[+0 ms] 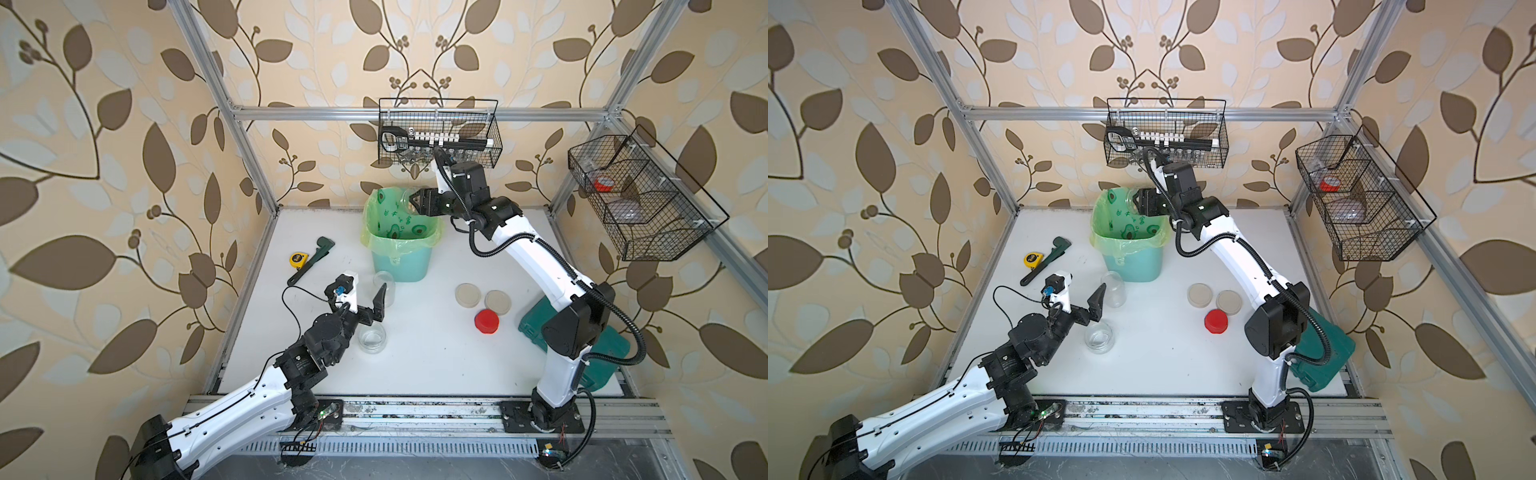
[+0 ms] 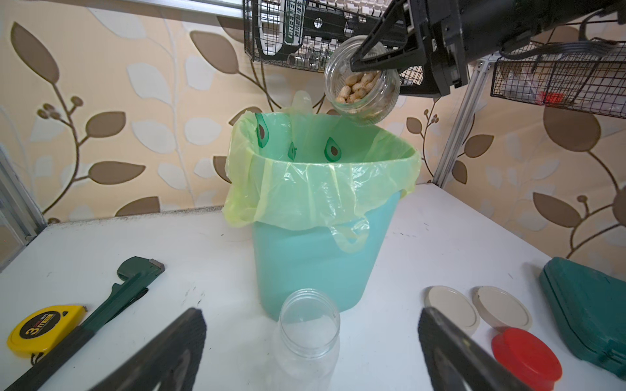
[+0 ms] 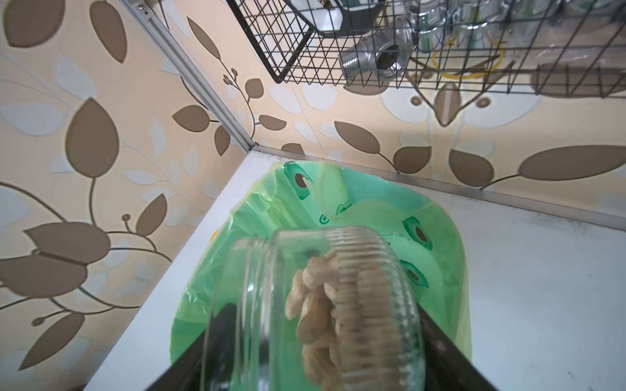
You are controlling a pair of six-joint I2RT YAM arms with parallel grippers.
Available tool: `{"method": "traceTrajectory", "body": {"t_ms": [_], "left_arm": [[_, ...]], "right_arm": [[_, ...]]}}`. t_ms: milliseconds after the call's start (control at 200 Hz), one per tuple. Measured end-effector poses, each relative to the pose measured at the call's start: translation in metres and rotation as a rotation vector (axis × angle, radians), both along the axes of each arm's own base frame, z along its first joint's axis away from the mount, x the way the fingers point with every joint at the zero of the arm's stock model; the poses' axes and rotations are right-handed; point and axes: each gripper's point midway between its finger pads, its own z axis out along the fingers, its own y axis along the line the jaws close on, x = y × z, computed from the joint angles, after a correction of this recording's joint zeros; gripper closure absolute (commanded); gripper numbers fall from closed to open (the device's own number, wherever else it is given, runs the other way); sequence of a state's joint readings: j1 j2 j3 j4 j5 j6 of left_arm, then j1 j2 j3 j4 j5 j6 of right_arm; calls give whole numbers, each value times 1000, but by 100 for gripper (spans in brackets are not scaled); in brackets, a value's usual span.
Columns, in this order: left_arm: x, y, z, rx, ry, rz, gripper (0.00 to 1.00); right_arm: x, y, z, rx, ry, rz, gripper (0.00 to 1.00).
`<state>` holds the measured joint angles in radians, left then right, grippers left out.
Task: Empty moldy peanuts from jars
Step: Pour the moldy peanuts from the jar into the trash bin.
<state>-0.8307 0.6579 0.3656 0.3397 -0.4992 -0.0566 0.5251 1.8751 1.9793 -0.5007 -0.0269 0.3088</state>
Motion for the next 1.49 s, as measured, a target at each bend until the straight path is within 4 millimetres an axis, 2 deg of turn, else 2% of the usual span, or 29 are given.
{"method": "traceTrajectory", "body": {"t_ms": [205,400,615,765,900,1130,1495], "left_arm": [[2,-2,-5,11,14,0,1],[2,-1,-4,8,13,3,1],[2,-1,-4,6,13,3,1],[3,-3,-8,7,24,2,1],[3,-4,-10,7,33,1,1],[3,-3,-8,-4,30,-1,1],[3,-4,-9,-4,31,-2,1]], "right_arm": [[-6,19,-11,-117,-49,-10,100],[-2,16,-25,-236,-72,-30,100],[-2,12,-24,-336,-120,-47,100],[-5,18,-19,-404,-174,-56,100],[-5,22,-21,-439,-206,-64,100],[-1,13,-27,-487,-215,-103,100],[-1,17,-27,-432,-197,-92,100]]}}
